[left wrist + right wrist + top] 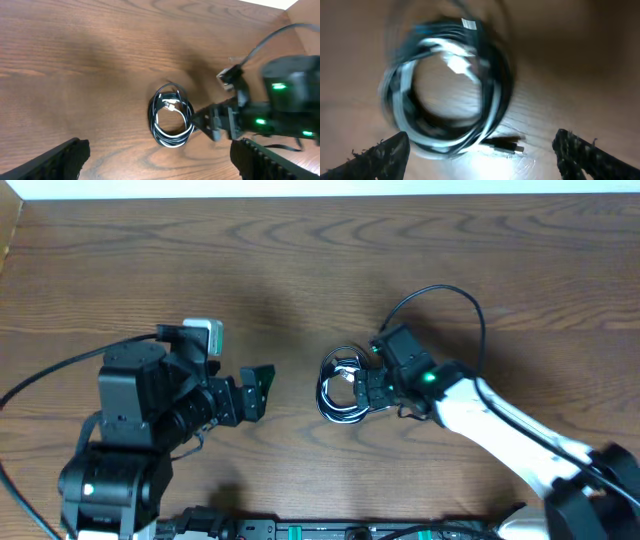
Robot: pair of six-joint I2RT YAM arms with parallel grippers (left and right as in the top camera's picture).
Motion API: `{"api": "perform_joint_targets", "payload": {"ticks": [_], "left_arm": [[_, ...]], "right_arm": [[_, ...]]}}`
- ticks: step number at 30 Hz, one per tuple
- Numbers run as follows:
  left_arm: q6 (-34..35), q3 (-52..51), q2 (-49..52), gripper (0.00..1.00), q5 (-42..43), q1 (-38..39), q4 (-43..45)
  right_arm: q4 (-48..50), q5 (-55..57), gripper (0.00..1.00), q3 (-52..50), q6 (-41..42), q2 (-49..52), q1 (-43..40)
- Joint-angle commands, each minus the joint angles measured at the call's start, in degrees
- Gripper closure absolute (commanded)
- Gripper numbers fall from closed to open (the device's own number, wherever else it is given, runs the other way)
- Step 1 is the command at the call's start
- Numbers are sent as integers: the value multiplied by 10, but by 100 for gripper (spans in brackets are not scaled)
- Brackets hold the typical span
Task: Untangle cables
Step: 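Move the right gripper to the cable coil and grasp it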
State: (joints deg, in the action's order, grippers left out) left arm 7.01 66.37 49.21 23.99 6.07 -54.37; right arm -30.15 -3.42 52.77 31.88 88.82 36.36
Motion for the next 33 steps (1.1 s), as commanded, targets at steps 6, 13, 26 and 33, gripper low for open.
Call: {"api": "perform_joint_targets", "payload": {"ticks": [6,13,26,33], "left_arm": [[-14,11,2,7,-14,1,-28],[-14,11,2,9,-14,1,-43],[-15,10,5,39,-14,1,-77],[-38,0,12,73,-14,1,-98]], "right_arm": [[27,57,26,3,215,76,51],[42,79,50,3,215,79,81],[52,125,99,6,156,77,86],[46,123,99,54,3,13,82]]}}
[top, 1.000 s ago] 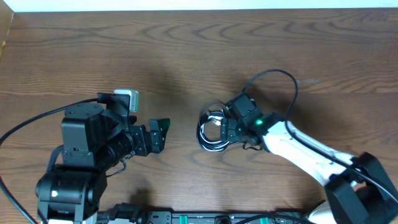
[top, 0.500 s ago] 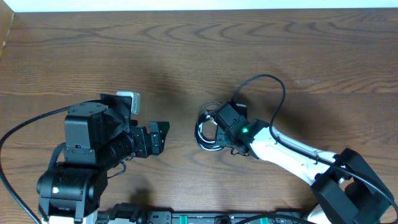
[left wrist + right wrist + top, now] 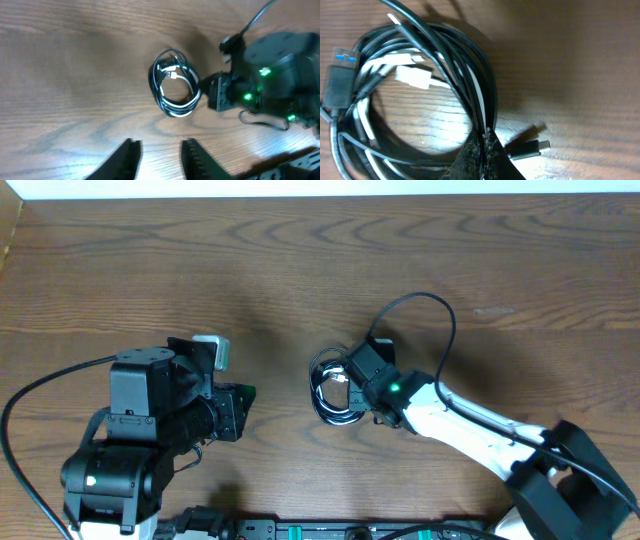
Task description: Untangle cables
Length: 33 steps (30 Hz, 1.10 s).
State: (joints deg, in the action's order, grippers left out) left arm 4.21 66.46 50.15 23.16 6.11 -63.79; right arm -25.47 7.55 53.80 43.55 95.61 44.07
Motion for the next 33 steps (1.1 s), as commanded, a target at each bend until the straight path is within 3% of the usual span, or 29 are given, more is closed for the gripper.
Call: {"api": "perform_joint_targets", "payload": {"ticks": [1,4,5,7,13,18,19,20,21,23,24,28,33], "left_arm": [[-10,-3,3,74,-5,1,-4],[-10,-12,3,78,-5,1,-2],[-10,-15,3,85,-5,1,-2],[-10,-16,3,89,-5,1,-3],[-10,-16,3,92,-5,1,-2],[-10,-16,3,92,-2,1,-3],[-10,-16,3,92,0,1,-2],[-10,-16,3,92,2,1,-3],[-10,-16,3,92,2,1,-3],[-10,-16,3,92,2,1,-3],[-10,-16,3,92,2,1,-3],[-10,-16,3,92,2,1,-6],[-10,-16,3,92,2,1,-10]], "right_arm": [[-4,13,99,52,-129,-65,5],[-26,17,99,101,-209,-121,5],[-43,38,99,133,-228,-154,5],[-56,75,99,159,-240,-185,5],[-77,149,99,176,-256,-249,5],[-156,134,98,171,-251,-230,5],[-172,127,90,169,-249,-221,5],[-202,104,64,165,-248,-195,5],[-217,94,50,165,-248,-179,5],[-239,86,29,165,-248,-150,5],[-247,86,23,165,-248,-137,5],[-262,86,20,165,-242,-85,5],[-263,104,25,165,-128,-22,5]]}}
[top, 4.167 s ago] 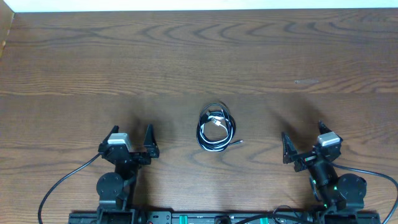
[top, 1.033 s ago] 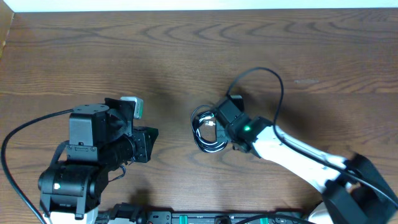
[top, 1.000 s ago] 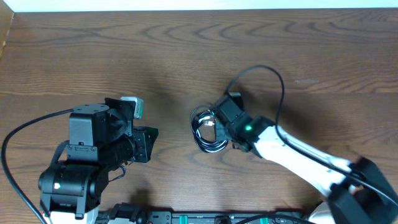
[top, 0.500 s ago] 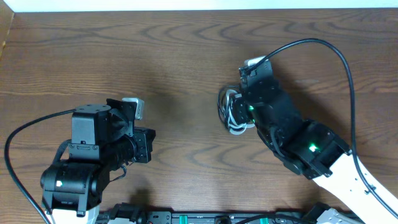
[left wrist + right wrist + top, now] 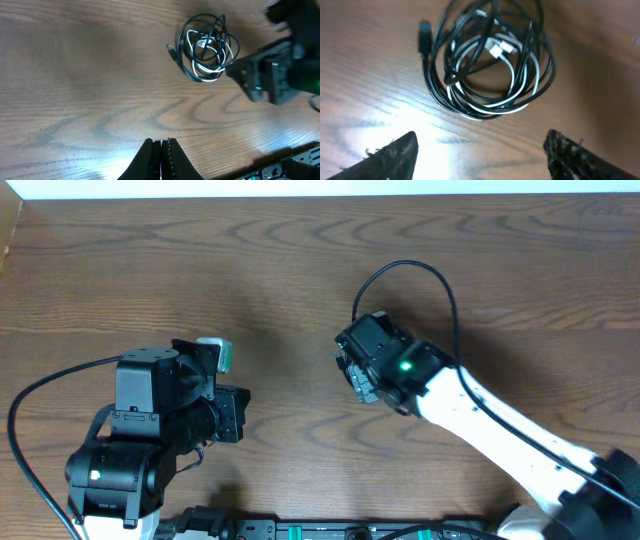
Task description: Untangle cables
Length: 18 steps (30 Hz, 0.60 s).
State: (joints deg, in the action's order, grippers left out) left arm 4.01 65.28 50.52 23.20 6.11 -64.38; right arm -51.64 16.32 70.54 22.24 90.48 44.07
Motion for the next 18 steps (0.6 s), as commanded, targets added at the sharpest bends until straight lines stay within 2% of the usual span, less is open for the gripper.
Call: {"api": "perform_joint_targets", "payload": {"ticks": [1,5,12,15,16,18], "left_arm": [[-8,-4,0,92,1,1,-4],[-8,-4,0,92,1,1,-10],[-8,-4,0,92,1,1,-12],[-8,-4,0,92,1,1,-13],[-8,-4,0,92,1,1,-14],[-8,-4,0,92,1,1,-14]], "right_arm": [[0,36,27,-3,132,51,4],[0,56,38,-3,228,84,-3],[13,63,38,-3,424,114,-13],[41,63,39,-5,449,117,-13],[64,63,51,-10,450,118,-13],[80,63,54,-15,450,119,-13]]}}
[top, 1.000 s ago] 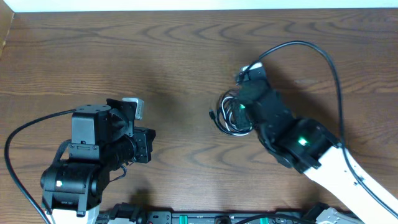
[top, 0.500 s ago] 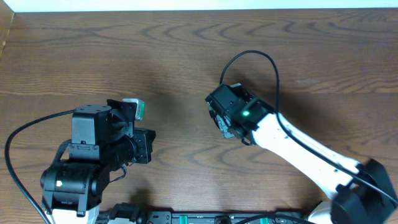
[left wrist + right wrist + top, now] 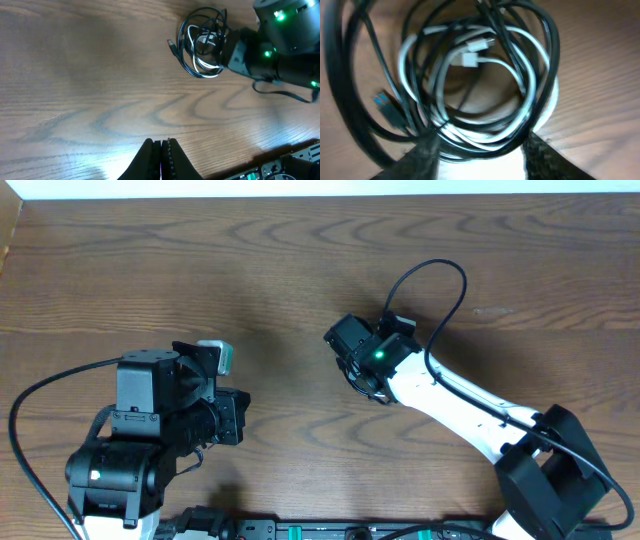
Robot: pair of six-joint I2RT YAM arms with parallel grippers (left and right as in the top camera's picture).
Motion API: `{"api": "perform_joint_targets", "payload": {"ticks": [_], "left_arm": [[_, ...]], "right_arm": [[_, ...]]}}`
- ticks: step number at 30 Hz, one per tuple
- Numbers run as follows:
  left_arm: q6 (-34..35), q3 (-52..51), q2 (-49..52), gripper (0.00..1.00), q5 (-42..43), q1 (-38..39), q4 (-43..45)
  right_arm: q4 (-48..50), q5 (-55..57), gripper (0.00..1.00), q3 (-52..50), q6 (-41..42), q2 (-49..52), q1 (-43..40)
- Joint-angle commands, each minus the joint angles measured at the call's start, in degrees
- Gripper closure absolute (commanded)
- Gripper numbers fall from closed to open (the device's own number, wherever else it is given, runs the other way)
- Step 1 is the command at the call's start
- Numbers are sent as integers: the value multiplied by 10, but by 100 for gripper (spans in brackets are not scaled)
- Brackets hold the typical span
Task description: Untangle cables
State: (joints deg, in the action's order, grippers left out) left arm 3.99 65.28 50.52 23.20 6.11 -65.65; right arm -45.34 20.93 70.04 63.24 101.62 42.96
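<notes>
A coil of tangled black and white cables [image 3: 475, 85] lies on the wooden table, right of centre, and shows too in the left wrist view [image 3: 202, 47]. A black USB plug [image 3: 171, 48] sticks out on its left. My right gripper [image 3: 480, 150] is open and low over the coil, its two fingers on either side of the coil's near strands. From overhead the right gripper [image 3: 357, 370] hides most of the coil. My left gripper [image 3: 161, 150] is shut and empty, well to the left [image 3: 235, 420] of the coil.
The right arm's own black lead [image 3: 440, 280] loops above its wrist toward the far side. The bare wooden table [image 3: 280, 270] stretches around both arms. Its left end shows as a raised edge [image 3: 8, 230].
My right gripper stood wide open higher above the coil; now it is down close on it, jaws narrower and straddling the near strands. The left gripper and the coil have not moved.
At first both grippers were open, the right one beside a tight coil. Then the right was shut on its strands and the left nearly shut. Later the coil lay looser with a plug sticking out, right open above it, left shut. Now the right is down on it.
</notes>
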Motion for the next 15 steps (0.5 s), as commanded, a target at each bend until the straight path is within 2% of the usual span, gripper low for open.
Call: {"api": "perform_joint_targets", "payload": {"ticks": [1,4,6,7,10,11,15], "left_arm": [[-8,-4,0,92,1,1,-1],[-8,-4,0,92,1,1,-2],[-8,-4,0,92,1,1,-3],[-8,-4,0,92,1,1,-3],[-8,-4,0,92,1,1,-5],[-8,-4,0,92,1,1,-7],[-8,-4,0,92,1,1,-9]], "right_arm": [[25,17,53,-14,40,7,-2],[34,17,53,-27,40,7,-2],[34,26,60,-39,40,7,-3],[36,30,67,-43,40,7,-3],[53,34,94,-54,37,7,-3],[73,35,99,-54,3,7,-3],[124,3,99,-32,-170,-10,-4]]}}
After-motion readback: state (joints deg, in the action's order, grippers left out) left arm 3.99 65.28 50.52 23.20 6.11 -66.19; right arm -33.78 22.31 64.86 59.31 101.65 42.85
